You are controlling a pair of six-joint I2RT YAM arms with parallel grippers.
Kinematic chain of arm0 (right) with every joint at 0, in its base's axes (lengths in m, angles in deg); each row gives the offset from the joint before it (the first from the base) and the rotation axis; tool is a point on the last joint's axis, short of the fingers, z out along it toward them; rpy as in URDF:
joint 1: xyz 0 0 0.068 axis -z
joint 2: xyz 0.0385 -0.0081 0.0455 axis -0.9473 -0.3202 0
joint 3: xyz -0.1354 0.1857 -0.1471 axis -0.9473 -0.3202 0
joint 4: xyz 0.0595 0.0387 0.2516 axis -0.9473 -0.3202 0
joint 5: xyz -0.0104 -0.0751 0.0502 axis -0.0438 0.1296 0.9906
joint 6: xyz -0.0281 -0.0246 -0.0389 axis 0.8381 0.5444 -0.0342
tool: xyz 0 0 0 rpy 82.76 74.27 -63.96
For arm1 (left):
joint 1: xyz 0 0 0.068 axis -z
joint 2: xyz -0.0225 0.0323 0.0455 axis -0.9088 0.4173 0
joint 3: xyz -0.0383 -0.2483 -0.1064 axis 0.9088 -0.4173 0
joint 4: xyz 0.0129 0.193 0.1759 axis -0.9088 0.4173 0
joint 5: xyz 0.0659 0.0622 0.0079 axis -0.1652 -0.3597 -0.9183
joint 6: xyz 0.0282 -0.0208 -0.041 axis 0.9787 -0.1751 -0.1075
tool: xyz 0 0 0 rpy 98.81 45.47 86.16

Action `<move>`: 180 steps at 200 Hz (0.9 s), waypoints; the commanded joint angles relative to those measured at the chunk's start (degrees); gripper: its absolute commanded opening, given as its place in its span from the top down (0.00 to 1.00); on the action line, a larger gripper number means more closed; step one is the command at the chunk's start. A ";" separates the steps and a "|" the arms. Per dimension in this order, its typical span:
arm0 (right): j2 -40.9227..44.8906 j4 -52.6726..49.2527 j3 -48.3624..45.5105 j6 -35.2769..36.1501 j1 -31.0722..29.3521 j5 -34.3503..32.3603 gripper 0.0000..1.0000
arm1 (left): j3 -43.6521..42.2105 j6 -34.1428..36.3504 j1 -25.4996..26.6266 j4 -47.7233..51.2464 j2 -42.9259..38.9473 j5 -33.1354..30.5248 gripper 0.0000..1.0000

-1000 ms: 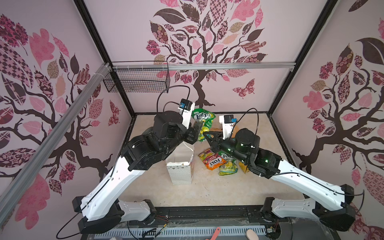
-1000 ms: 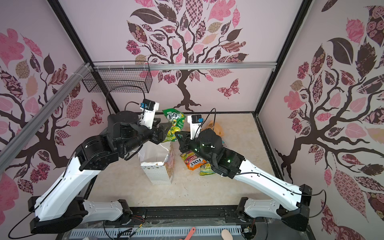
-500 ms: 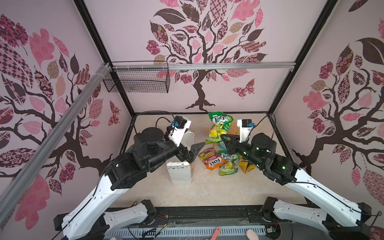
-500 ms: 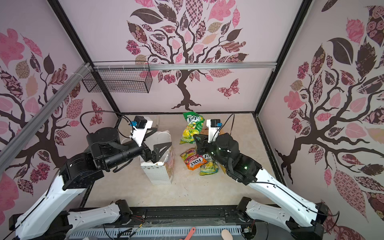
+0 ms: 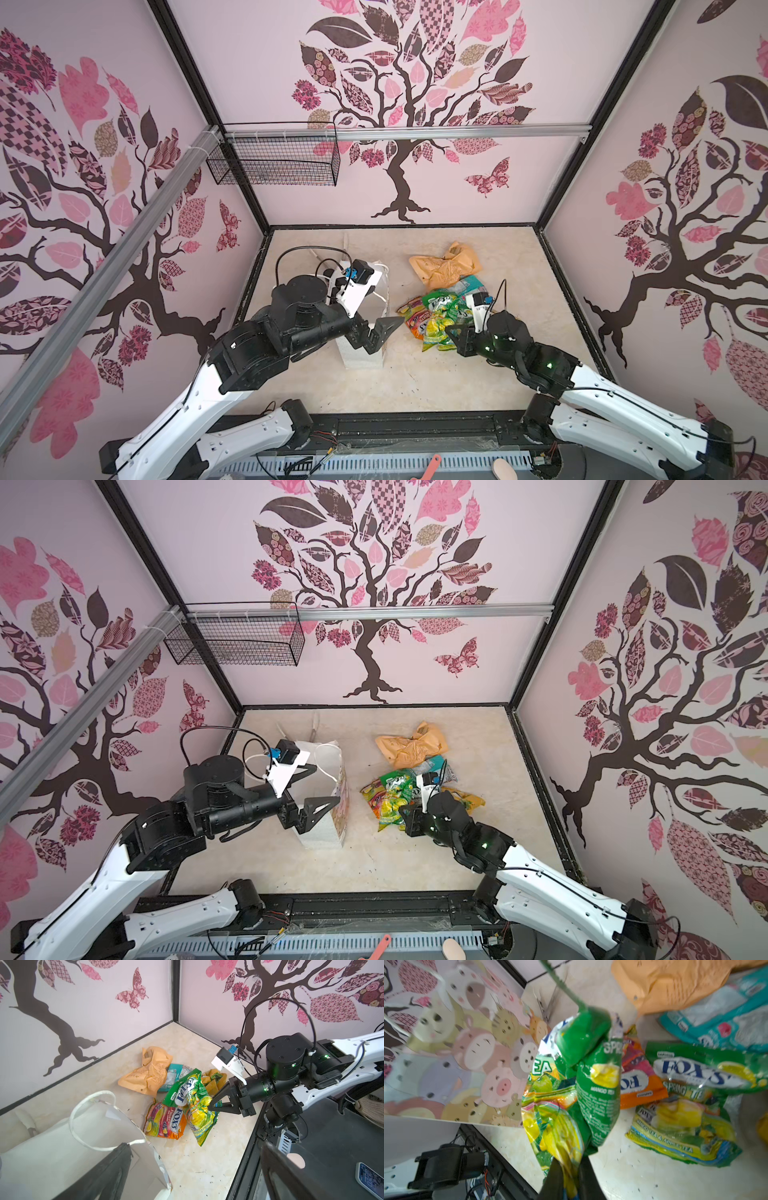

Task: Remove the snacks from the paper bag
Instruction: 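Carry the pack onto the snack pile with the right gripper while the left draws back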

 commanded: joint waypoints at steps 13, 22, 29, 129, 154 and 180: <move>0.93 12.76 -7.22 -5.15 -0.05 9.53 1.00 | -1.76 -0.96 0.24 1.13 -1.30 0.08 0.01; -0.14 14.58 -8.93 -5.52 -0.06 10.60 1.00 | -1.75 -0.91 0.24 1.21 -1.22 -0.23 0.01; -1.08 15.87 -10.13 -5.62 -0.07 11.01 1.00 | -1.84 -0.96 0.24 1.20 -1.13 -0.42 0.01; -6.41 15.38 -16.44 -5.71 -0.01 2.06 0.59 | -1.95 -0.83 0.24 0.62 -0.40 -3.80 0.01; -4.05 9.97 -15.05 -5.10 -0.03 -0.39 0.42 | -1.74 -0.76 0.24 0.31 -0.84 -4.23 0.01; -0.24 3.63 -12.04 -3.44 -0.05 -3.66 0.32 | -1.26 -0.71 0.24 -0.04 -1.45 -4.41 0.02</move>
